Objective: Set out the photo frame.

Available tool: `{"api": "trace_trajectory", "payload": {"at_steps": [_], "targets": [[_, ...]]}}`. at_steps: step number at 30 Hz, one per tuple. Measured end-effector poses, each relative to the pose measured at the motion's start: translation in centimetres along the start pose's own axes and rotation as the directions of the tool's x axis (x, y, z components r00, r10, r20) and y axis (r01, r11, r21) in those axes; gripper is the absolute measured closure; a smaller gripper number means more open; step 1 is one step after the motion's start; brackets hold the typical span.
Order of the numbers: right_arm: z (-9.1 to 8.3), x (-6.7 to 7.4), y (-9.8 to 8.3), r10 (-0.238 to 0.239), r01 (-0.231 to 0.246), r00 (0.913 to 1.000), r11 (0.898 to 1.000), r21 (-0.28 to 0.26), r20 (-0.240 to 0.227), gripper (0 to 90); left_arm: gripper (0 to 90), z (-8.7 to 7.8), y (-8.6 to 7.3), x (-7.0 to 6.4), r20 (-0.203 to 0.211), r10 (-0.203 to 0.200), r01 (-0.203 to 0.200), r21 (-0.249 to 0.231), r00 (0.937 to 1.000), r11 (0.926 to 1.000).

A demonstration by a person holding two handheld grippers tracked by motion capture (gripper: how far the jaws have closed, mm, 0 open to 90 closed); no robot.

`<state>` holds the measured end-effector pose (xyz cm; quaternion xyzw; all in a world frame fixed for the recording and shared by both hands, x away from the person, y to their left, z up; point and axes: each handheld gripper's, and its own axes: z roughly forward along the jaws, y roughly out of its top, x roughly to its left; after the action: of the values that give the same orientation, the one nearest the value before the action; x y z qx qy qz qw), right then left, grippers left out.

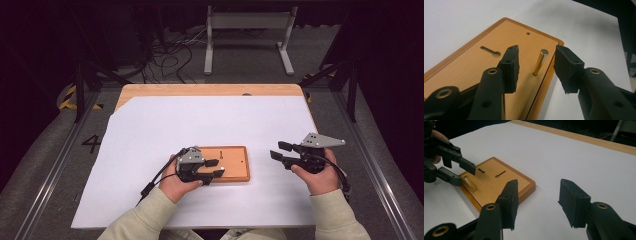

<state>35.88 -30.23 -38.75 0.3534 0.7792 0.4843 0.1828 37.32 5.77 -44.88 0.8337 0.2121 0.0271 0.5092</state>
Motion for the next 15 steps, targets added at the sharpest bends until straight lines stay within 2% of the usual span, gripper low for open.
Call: {"api": "trace_trajectory", "payload": {"at_steps": [6, 9, 12, 14, 15], "targets": [[-0.1, 0.0, -0.1, 0.003, -0.003, 1.0000, 1.000, 0.000, -0.001, 50.1, 64.6, 1.5, 0.2, -0.3, 0.005, 0.037, -0.037, 0.032, 0.9993, 0.9988], [-0.1, -0.1, -0.1, 0.001, -0.001, 1.0000, 1.000, -0.001, -0.003, 50.2, 71.5, 2.0, 0.3, -0.3, 0.001, 0.070, -0.070, 0.052, 0.9976, 0.9962], [-0.2, -0.1, -0.1, 0.002, -0.002, 1.0000, 1.000, -0.003, -0.002, 50.1, 81.6, 2.2, 0.1, -0.3, -0.010, 0.107, -0.107, 0.065, 0.9942, 0.9921], [-0.2, -0.1, -0.1, 0.002, -0.002, 1.0000, 1.000, -0.003, -0.002, 50.1, 82.9, 2.1, 0.2, -0.3, -0.011, 0.116, -0.115, 0.067, 0.9932, 0.9911], [-0.2, -0.1, -0.1, 0.002, -0.002, 1.0000, 1.000, -0.002, -0.002, 50.1, 83.1, 2.2, 0.1, -0.4, -0.015, 0.145, -0.144, 0.063, 0.9893, 0.9876]]}}
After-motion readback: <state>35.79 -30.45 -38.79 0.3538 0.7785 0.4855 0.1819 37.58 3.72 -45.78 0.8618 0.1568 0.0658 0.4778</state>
